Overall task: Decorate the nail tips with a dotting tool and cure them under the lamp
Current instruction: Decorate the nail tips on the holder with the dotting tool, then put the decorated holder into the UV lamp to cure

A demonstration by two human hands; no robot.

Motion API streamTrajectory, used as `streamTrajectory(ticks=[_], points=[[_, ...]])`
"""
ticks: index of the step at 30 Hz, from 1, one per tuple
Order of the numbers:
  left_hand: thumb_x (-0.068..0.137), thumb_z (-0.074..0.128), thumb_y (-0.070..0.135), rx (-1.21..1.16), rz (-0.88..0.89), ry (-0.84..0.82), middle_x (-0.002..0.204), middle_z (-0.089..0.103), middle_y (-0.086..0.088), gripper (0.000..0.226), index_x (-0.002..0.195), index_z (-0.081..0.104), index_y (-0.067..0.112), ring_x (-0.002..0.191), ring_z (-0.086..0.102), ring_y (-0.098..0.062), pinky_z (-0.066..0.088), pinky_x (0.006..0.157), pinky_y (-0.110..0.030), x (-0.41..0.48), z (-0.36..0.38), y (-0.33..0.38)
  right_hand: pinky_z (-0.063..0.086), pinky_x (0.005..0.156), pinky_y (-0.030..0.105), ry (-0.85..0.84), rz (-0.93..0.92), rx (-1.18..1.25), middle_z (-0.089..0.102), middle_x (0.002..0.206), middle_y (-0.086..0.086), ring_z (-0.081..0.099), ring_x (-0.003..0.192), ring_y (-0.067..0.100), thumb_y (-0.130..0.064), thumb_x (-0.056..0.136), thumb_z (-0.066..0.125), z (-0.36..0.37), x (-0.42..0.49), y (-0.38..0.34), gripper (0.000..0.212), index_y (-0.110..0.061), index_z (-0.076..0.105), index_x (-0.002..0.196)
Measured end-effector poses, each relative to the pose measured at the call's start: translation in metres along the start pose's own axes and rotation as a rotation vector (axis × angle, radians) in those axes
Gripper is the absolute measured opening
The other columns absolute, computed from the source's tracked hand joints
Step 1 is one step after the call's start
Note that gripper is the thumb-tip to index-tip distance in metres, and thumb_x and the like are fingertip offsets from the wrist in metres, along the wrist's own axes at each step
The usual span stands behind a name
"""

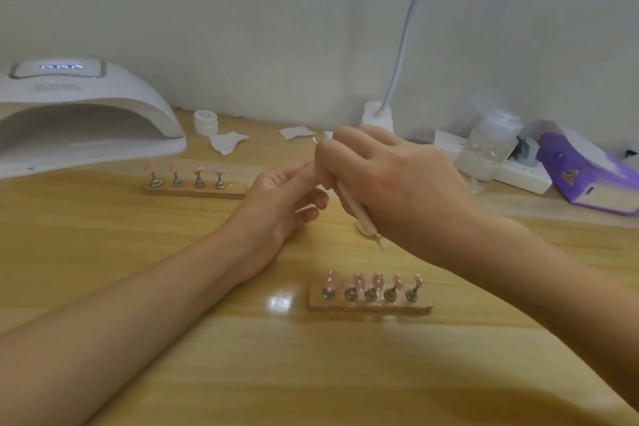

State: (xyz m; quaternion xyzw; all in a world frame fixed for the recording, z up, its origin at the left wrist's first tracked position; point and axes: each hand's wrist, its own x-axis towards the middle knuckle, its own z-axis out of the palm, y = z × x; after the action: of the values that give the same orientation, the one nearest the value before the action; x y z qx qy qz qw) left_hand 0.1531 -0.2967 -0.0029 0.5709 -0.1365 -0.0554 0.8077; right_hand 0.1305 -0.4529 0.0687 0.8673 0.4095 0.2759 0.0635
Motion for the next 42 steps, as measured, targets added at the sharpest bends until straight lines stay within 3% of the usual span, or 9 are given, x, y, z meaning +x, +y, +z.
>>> streamTrajectory(ticks=[4,7,13,18,21,24,29,34,42], points=[[0.080,0.062,0.033,-0.136,-0.072,0.046,0.074,0.065,0.007,0.016,0.074,0.073,0.023,0.060,0.054,-0.006,0.042,0.058,-0.019,0.001,-0.003,0.004,0.041,0.038,0.032,-0.017,0.013,0.127,0.055,0.093,-0.003,0.053,0.069,0.016,0.010,0.075,0.067,-0.001,-0.006,0.009,0.047,-0.019,0.058,0.110],[0.080,0.061,0.036,-0.201,-0.118,0.074,0.074,0.060,0.005,0.018,0.071,0.065,0.021,0.059,0.052,-0.008,0.042,0.058,-0.021,0.001,-0.006,0.005,0.048,0.057,0.025,-0.081,0.199,0.460,0.052,0.093,-0.015,0.052,0.066,0.013,0.000,0.087,0.057,-0.003,-0.032,0.036,0.041,-0.031,0.053,0.113],[0.080,0.057,0.036,-0.136,-0.123,0.046,0.061,0.048,0.005,0.020,0.073,0.056,0.018,0.056,0.045,-0.009,0.042,0.061,-0.022,0.000,-0.003,0.005,0.041,0.064,0.010,-0.636,0.323,0.859,0.061,0.102,-0.015,0.056,0.081,0.009,-0.024,0.082,0.079,0.000,-0.102,0.071,0.032,-0.041,0.065,0.106],[0.084,0.059,0.036,-0.102,-0.116,0.052,0.056,0.043,0.004,0.022,0.071,0.062,0.019,0.056,0.044,-0.011,0.045,0.061,-0.021,0.001,-0.005,0.001,0.043,0.062,0.019,-0.400,0.370,0.845,0.059,0.092,-0.020,0.054,0.073,0.007,-0.030,0.075,0.083,0.021,-0.108,0.039,0.027,-0.038,0.064,0.093],[0.087,0.063,0.041,0.009,-0.069,0.031,0.055,0.044,0.004,0.026,0.069,0.066,0.022,0.056,0.043,-0.012,0.034,0.067,-0.031,0.000,-0.010,-0.002,0.044,0.061,0.021,-0.309,0.382,0.732,0.061,0.093,-0.022,0.056,0.076,0.006,-0.044,0.072,0.071,0.015,-0.117,0.035,0.020,-0.038,0.063,0.089],[0.071,0.070,0.061,0.161,-0.018,-0.007,0.050,0.046,0.003,0.037,0.066,0.065,0.024,0.053,0.039,-0.014,0.023,0.058,-0.037,0.002,-0.006,-0.002,0.039,0.058,0.015,-0.256,0.447,0.669,0.063,0.094,-0.021,0.056,0.077,0.008,-0.050,0.072,0.066,0.002,-0.151,0.053,0.024,-0.039,0.064,0.093],[0.056,0.078,0.073,0.234,-0.040,-0.154,0.051,0.048,-0.004,0.058,0.069,0.065,0.018,0.046,0.042,-0.011,0.031,0.043,-0.016,0.000,0.030,-0.015,0.038,0.054,0.018,-0.161,0.739,0.572,0.065,0.092,-0.016,0.053,0.065,0.014,-0.037,0.072,0.082,-0.020,-0.244,0.119,0.023,-0.040,0.070,0.091],[0.074,0.074,0.060,0.250,-0.166,-0.349,0.058,0.056,-0.004,0.043,0.073,0.070,0.017,0.050,0.044,-0.012,0.039,0.046,-0.014,0.022,0.120,-0.035,0.039,0.056,0.013,-0.100,1.074,0.431,0.068,0.077,-0.013,0.046,0.058,0.001,-0.018,0.071,0.087,-0.019,-0.320,0.185,0.024,-0.031,0.071,0.085],[0.100,0.054,0.029,0.144,-0.220,-0.298,0.051,0.059,0.008,0.025,0.085,0.064,0.011,0.049,0.049,-0.006,0.039,0.052,-0.019,0.098,0.281,-0.088,0.037,0.055,0.010,-0.091,1.306,0.364,0.069,0.081,-0.005,0.054,0.061,-0.008,-0.018,0.076,0.084,-0.008,-0.358,0.257,0.016,-0.023,0.074,0.087]])
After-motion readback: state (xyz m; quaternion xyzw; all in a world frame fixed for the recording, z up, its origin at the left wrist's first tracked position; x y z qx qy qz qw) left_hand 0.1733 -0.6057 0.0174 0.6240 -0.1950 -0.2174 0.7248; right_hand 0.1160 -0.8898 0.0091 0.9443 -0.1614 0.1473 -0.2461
